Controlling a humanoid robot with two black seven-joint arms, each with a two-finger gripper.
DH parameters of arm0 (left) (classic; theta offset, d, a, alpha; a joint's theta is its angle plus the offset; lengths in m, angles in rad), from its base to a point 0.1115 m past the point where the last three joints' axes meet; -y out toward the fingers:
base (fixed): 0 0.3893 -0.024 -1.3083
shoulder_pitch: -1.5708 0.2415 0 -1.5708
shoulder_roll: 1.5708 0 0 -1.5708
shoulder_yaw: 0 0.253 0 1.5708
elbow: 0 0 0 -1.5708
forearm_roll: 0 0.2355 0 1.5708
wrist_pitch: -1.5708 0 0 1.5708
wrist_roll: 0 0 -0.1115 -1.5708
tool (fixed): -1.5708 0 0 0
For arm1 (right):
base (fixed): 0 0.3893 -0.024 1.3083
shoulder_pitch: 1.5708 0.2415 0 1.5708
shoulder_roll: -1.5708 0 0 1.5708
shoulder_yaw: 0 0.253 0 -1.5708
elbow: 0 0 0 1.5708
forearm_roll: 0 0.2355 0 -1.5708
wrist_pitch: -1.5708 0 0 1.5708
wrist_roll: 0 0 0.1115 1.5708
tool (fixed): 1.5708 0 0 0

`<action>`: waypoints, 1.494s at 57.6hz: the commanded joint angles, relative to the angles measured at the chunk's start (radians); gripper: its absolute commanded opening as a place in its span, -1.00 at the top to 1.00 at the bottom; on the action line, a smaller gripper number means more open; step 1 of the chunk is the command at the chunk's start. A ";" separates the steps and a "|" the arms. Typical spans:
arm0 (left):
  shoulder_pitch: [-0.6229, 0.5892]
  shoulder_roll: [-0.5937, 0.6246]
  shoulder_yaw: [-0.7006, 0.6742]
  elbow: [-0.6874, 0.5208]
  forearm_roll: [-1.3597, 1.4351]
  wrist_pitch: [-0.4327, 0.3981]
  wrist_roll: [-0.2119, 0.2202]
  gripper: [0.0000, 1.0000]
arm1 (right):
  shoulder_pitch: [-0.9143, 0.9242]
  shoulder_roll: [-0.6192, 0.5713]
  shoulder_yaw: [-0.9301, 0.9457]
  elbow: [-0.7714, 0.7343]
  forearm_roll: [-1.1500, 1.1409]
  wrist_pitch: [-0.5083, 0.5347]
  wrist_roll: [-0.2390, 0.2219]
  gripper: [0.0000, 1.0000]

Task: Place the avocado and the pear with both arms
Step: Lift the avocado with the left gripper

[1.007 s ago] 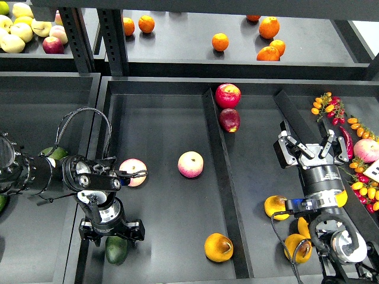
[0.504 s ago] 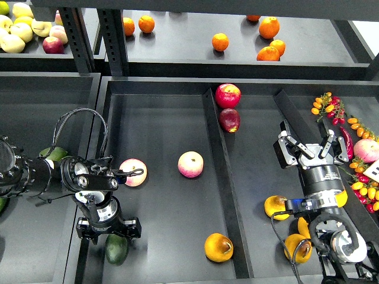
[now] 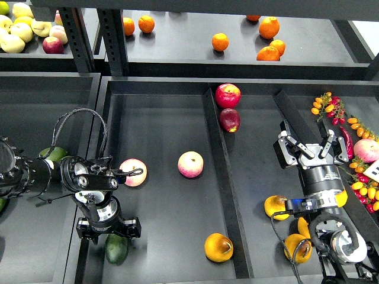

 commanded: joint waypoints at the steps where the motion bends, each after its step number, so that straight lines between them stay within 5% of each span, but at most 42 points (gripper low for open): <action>1: -0.001 0.000 -0.003 0.001 0.000 0.000 0.000 -0.92 | 0.000 0.000 0.000 0.000 0.000 0.000 0.000 -0.99; 34: 0.009 0.000 -0.008 0.015 -0.011 0.000 0.000 -0.54 | 0.000 0.000 -0.008 -0.002 0.000 0.000 0.000 -0.99; 86: -0.030 0.000 -0.029 0.007 -0.106 0.000 0.000 0.43 | 0.000 0.000 -0.011 -0.003 -0.002 -0.001 0.000 -0.99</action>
